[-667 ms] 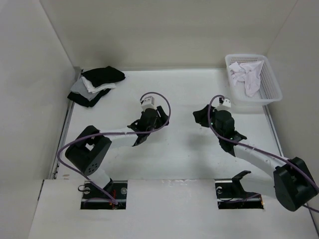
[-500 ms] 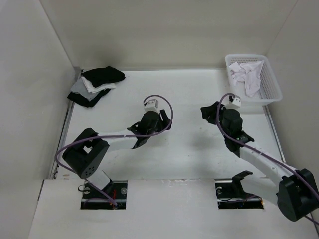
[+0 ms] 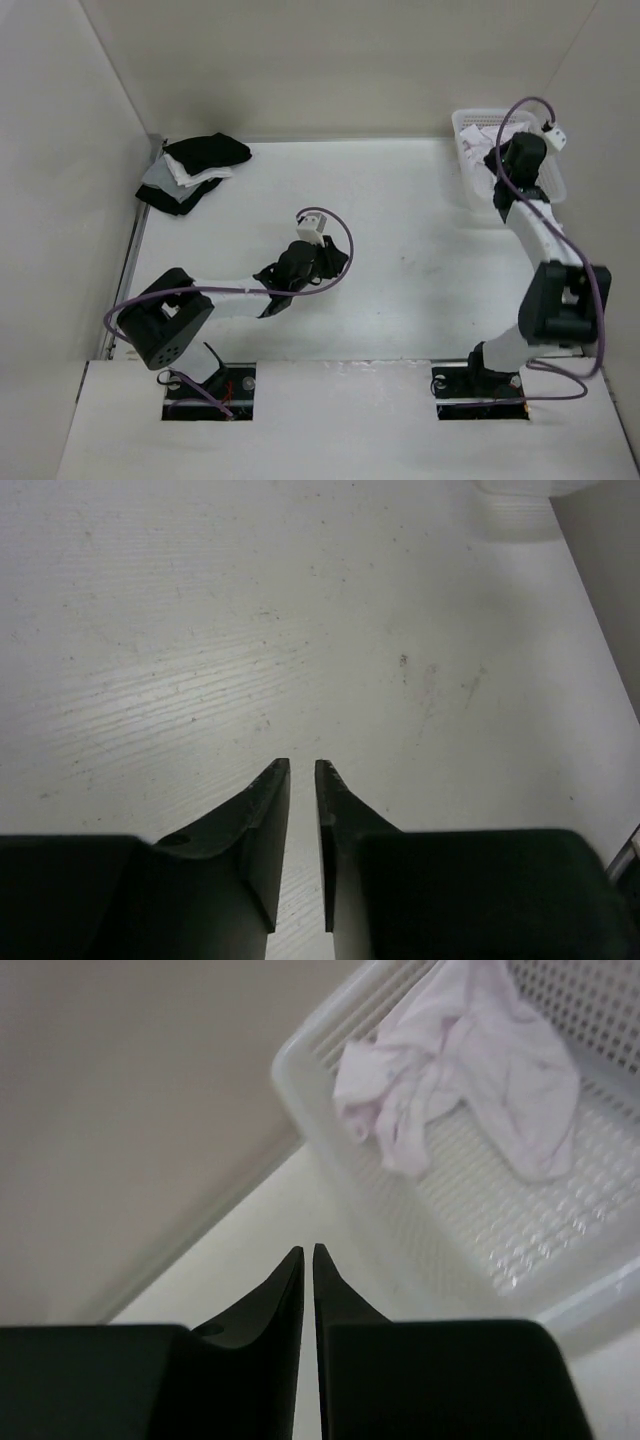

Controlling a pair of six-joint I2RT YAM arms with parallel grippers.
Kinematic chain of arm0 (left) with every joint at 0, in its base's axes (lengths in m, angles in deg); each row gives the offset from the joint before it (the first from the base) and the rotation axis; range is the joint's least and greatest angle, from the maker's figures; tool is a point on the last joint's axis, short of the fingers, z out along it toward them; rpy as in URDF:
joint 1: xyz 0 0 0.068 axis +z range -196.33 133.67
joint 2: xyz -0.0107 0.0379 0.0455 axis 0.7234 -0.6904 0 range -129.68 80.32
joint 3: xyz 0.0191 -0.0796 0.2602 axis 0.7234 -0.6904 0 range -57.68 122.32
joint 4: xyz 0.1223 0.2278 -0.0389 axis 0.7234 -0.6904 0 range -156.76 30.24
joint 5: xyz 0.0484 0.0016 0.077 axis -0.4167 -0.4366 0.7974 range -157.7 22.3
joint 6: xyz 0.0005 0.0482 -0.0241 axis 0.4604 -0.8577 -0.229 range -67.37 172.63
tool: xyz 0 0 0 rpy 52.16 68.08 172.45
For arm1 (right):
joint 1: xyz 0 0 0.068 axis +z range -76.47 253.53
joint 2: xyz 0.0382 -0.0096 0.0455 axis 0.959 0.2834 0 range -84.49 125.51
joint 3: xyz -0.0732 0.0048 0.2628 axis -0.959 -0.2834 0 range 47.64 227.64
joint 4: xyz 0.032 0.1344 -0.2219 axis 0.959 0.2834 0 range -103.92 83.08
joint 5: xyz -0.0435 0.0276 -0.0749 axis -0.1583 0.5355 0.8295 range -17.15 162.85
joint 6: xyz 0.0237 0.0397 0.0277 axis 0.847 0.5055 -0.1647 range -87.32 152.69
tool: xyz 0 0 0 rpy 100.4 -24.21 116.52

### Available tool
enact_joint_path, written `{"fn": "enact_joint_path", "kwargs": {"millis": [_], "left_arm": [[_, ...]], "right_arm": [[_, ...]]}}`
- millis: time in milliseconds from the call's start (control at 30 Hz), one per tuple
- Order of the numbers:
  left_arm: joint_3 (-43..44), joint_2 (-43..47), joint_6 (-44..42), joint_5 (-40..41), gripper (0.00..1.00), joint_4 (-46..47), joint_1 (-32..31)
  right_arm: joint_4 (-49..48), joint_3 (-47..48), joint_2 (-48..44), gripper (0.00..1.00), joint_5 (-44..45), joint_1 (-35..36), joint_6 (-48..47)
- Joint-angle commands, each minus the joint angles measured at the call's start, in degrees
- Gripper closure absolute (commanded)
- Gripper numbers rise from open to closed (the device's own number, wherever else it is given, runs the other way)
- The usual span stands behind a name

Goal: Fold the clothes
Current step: Grab the tank top from the pile, then move the tank top to the center of the board

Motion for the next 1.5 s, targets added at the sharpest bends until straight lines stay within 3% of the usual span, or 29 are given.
{"fn": "enact_joint_path", "kwargs": {"millis": [0, 67, 200, 400, 567, 700, 733, 833, 900, 933, 1067, 1267, 1467], "left_arm": [[-0.59, 1.69, -1.88, -0.49, 0.79, 7.64, 0.5], [-0.76, 1.6, -1.7, -1.02, 0.71, 7.64, 1.38], [-1.56, 2.04, -2.06, -0.67, 0.6, 9.04, 2.26], [-1.47, 0.98, -1.26, -2.16, 0.56, 9.84, 3.93], [-1.21, 0.37, -0.39, -2.78, 0.56, 10.36, 5.34], [-1.12, -0.33, 0.49, -3.74, 0.56, 10.63, 6.13], [-1.03, -0.68, 0.75, -3.92, 0.56, 10.8, 6.22], [-0.94, -1.04, 1.11, -4.88, 0.56, 11.07, 6.57], [-1.03, -1.04, 1.2, -4.89, 0.56, 11.16, 6.83], [-1.12, -1.04, 1.28, -4.89, 0.56, 11.33, 7.18], [-1.38, -0.69, 1.29, -4.8, 0.56, 11.33, 7.54], [-1.56, 0.1, 1.46, -4.71, 0.57, 11.42, 7.8], [-3.22, 5.19, 1.9, -3.74, 0.58, 10.72, 9.2]], "right_arm": [[2.63, 12.6, 16.17, 0.82, -0.2, -6.72, -0.13], [6.04, 23.13, 26.28, 0.69, -2.83, -9.97, -1.0], [11.66, 39.23, 40.35, 0.54, -5.9, -13.67, -1.97], [21.6, 60.07, 56.18, 0.47, -7.94, -14.82, -3.11], [24.16, 68.45, 63.84, 0.47, -8.2, -14.91, -0.57], [25.13, 71.7, 66.75, 0.64, -9.43, -14.73, 0.4], [25.48, 72.83, 67.54, 0.76, -10.21, -14.73, 0.57], [25.48, 73.02, 67.72, 0.78, -11.8, -14.82, 1.98], [25.31, 72.85, 67.55, 0.95, -12.42, -14.64, 2.16], [24.7, 71.8, 66.59, 0.99, -12.07, -14.64, 2.16], [15.75, 61.45, 57.55, 1.0, -12.68, -14.56, 3.56], [-2.27, 36.24, 28.05, 1.0, -14.61, -13.51, 6.11], [-6.25, 20.92, 2.11, 1.0, -18.04, -6.58, 5.76]]}}
